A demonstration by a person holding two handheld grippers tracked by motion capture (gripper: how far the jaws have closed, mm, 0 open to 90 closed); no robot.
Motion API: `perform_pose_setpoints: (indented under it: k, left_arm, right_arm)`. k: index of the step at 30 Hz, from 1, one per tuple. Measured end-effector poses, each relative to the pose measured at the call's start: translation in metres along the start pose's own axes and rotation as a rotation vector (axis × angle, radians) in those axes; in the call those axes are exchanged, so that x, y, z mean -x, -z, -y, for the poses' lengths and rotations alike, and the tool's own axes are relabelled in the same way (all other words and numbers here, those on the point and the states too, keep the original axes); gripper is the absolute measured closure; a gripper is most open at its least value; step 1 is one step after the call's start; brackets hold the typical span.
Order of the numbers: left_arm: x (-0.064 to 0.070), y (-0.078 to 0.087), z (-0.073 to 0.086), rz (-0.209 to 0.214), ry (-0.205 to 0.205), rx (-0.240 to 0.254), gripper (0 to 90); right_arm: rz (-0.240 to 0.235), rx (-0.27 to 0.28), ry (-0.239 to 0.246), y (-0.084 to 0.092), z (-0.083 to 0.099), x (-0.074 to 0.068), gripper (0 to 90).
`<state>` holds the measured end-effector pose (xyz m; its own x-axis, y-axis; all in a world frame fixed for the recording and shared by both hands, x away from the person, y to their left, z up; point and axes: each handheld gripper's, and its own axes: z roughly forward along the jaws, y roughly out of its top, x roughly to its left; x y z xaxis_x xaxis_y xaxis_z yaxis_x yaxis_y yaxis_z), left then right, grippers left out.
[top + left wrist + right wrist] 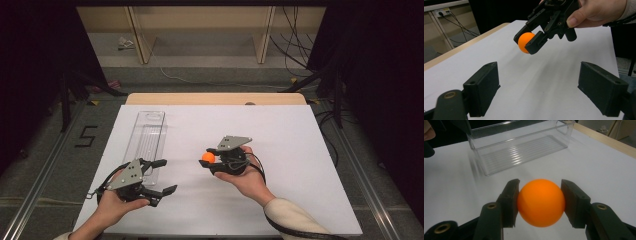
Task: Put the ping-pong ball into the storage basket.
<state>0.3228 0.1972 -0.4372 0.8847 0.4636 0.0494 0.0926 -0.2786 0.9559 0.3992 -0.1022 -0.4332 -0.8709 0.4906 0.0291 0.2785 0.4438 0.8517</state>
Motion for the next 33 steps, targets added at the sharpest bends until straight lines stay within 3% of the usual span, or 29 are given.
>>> perform_pose_setpoints:
  k: [33]
  left_arm:
    - [0.0001,0.0003,-0.0002,0.002,0.001,0.001,16.6]
  right_arm:
    - [-0.001,0.002,-0.002,-0.0068,-0.0037,0.0023,51.3]
